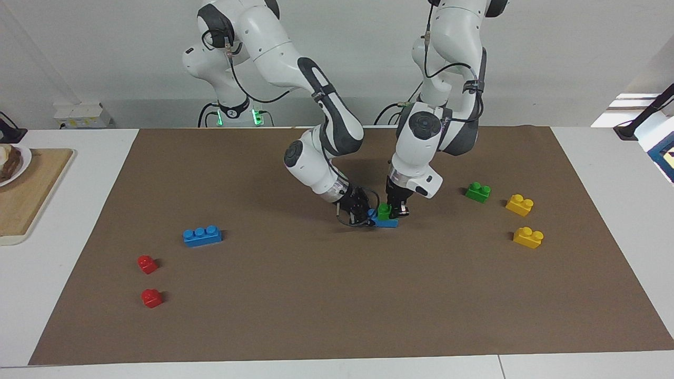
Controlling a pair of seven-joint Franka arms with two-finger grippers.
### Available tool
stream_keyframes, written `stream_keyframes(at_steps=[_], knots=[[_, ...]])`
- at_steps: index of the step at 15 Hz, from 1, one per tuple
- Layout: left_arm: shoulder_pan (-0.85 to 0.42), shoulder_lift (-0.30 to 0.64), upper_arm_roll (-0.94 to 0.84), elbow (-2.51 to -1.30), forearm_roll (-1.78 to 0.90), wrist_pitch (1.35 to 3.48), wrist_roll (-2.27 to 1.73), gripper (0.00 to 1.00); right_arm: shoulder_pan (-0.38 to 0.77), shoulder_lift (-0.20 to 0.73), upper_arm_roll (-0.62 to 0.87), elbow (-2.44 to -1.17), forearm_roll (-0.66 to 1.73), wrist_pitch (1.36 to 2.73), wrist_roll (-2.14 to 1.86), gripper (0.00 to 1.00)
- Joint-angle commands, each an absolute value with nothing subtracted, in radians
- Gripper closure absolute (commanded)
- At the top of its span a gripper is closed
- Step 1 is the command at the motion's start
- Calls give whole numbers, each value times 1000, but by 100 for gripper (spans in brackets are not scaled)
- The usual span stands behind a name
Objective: Remove green block with left arm and hold with right
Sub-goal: 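Pull the green brick with the left gripper while the right gripper pulls blue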
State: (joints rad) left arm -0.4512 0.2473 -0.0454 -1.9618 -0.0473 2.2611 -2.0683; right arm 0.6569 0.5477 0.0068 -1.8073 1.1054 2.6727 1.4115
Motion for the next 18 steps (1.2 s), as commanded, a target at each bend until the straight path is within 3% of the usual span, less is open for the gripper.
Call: stream_keyframes(at_steps=[1, 8, 18], knots=[[-449, 209, -48, -1954, -46, 2206, -2088, 100, 678, 558, 6, -1821, 1140, 2734, 1390, 100], [-416, 115, -51, -1921, -58, 2059, -2034, 100, 678, 558, 6, -1821, 1140, 2734, 1390, 100], [-255, 78, -44, -1948, -71, 1954, -1381, 100, 678, 545, 5, -1806, 1137, 2721, 1397, 100]])
